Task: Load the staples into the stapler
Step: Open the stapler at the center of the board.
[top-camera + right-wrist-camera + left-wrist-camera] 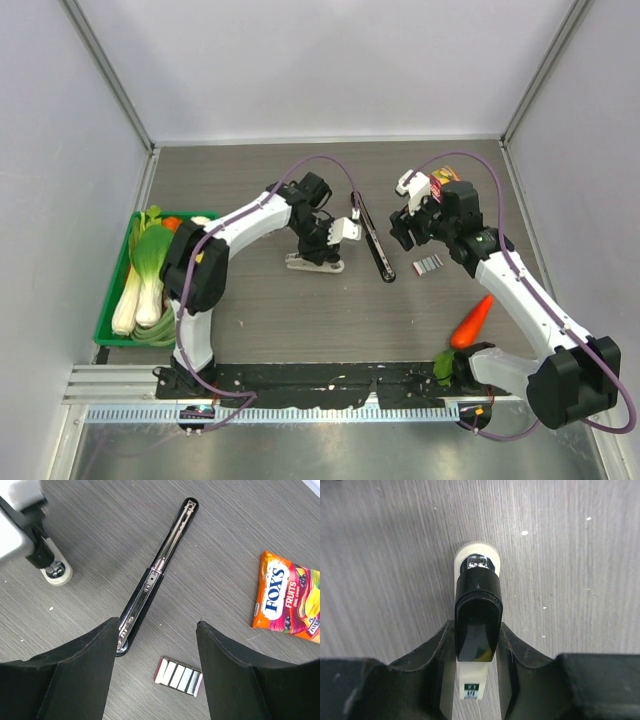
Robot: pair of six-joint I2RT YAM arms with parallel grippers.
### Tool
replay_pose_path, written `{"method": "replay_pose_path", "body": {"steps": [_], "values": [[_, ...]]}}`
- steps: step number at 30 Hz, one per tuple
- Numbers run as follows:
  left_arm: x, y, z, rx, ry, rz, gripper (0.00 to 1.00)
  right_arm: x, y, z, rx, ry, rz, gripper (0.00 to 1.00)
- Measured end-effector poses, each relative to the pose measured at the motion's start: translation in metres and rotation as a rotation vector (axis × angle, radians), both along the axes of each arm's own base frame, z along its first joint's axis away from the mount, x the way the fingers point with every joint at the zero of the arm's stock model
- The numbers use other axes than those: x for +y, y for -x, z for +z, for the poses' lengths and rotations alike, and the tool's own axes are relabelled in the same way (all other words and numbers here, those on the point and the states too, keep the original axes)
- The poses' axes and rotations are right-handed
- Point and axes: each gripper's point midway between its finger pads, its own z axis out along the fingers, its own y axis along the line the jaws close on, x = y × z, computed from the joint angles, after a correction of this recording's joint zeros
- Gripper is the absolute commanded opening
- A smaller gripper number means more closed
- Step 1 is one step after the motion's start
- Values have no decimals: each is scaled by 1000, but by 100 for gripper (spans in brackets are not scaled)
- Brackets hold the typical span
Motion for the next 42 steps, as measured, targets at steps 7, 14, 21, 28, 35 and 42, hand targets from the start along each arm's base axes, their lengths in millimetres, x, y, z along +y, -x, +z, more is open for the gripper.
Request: {"method": "replay_pose_path", "body": {"steps": [7,14,21,28,35,42], "values": [[-5,18,118,-121,223,55,0,17,17,11,-11,-68,114,67],[22,94,271,-322,568,-9,0,69,57,71,-69,-250,416,67],[41,118,244,-228,565,22,0,112,83,161,-194,-435,653,66],[40,105,190,-104,444,99,0,143,96,156,-120,-483,785,66],[35,100,197,-106,470,131,0,163,118,112,-58,-374,880,68],[32,96,190,-72,458,153,0,174,126,75,-34,-292,917,61]]}}
